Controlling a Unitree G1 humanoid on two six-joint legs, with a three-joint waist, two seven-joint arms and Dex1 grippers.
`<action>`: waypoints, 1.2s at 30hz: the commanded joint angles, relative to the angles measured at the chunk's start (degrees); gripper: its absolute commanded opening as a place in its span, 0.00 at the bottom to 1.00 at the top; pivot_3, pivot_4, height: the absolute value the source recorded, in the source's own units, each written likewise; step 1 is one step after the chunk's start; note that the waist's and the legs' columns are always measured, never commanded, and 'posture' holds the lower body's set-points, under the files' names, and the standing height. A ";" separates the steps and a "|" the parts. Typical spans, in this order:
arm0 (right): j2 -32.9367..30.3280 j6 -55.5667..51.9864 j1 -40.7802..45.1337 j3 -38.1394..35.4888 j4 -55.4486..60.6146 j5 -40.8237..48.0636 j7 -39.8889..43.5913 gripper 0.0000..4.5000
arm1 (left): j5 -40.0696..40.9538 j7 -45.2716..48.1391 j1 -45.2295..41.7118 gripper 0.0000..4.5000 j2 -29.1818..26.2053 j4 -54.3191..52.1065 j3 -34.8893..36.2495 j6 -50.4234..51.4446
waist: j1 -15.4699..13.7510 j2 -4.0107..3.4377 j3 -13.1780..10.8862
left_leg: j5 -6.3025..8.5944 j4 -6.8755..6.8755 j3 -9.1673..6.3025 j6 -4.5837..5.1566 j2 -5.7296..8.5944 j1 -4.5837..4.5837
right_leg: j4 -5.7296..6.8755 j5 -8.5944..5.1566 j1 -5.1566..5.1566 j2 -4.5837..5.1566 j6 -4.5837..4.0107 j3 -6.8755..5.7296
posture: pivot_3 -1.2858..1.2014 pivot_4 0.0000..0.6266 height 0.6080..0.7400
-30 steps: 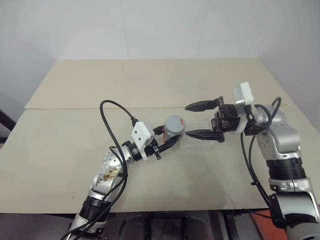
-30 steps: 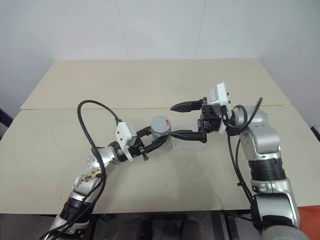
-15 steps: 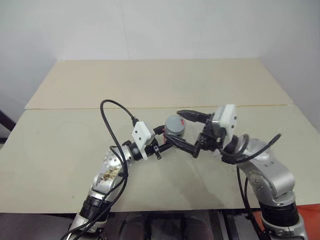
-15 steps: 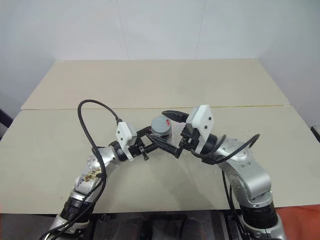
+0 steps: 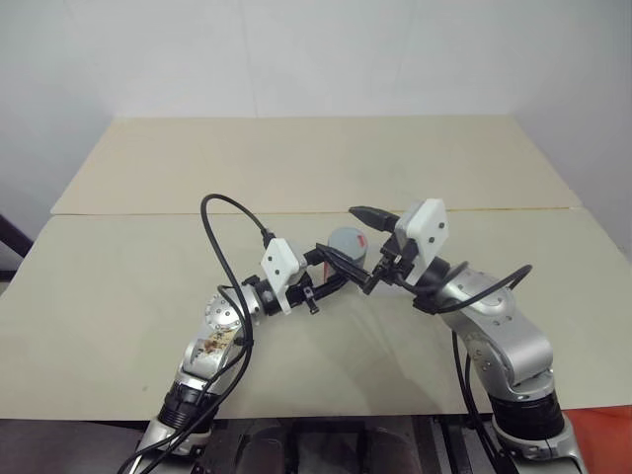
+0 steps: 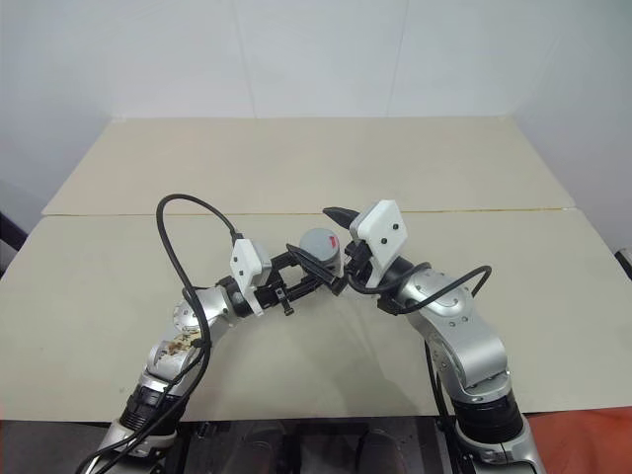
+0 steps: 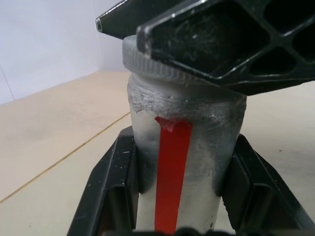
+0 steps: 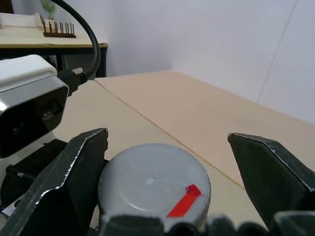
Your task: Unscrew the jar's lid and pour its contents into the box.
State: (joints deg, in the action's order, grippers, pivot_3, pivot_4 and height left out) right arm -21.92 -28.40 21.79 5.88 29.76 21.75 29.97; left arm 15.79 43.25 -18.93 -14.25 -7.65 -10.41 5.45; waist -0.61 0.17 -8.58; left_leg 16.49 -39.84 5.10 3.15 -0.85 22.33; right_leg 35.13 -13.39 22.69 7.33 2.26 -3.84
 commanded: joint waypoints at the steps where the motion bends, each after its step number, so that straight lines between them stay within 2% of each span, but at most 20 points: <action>1: -0.77 1.25 -0.44 -1.83 1.55 0.25 0.29 0.99 | 0.45 0.01 -0.53 0.41 -0.23 -1.21 0.86 -1.20 | 0.01 0.00 0.00 | 0.00 0.00 0.00 0.00 0.00 0.00 | 0.00 0.00 0.00 0.00 0.00 0.00 | 0.52 0.24 1.00; 31: -8.84 2.12 -10.28 -11.92 3.36 4.17 3.38 0.99 | 0.41 1.16 -0.81 0.41 -1.03 1.68 1.85 -2.92 | -0.05 0.00 0.00 | 0.01 0.00 -0.01 0.02 -0.01 -0.01 | -0.03 0.00 -0.02 -0.01 0.00 0.02 | 0.52 0.24 1.00; 36: -11.73 1.61 -11.76 -11.53 7.07 7.73 8.50 0.99 | 0.26 1.37 -1.05 0.41 -0.96 2.23 1.87 -3.22 | -0.11 0.01 0.00 | 0.02 -0.01 -0.02 0.04 0.00 0.00 | -0.03 0.00 -0.03 0.00 0.00 0.02 | 0.52 0.24 1.00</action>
State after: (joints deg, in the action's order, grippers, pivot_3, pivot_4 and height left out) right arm -33.02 -27.99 9.76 -4.60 32.80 27.26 36.78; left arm 15.82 44.45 -19.02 -15.40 -4.46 -8.81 3.85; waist -0.71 0.18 -8.58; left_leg 16.51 -39.84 5.08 3.19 -0.86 22.32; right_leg 35.10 -13.39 22.66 7.33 2.26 -3.83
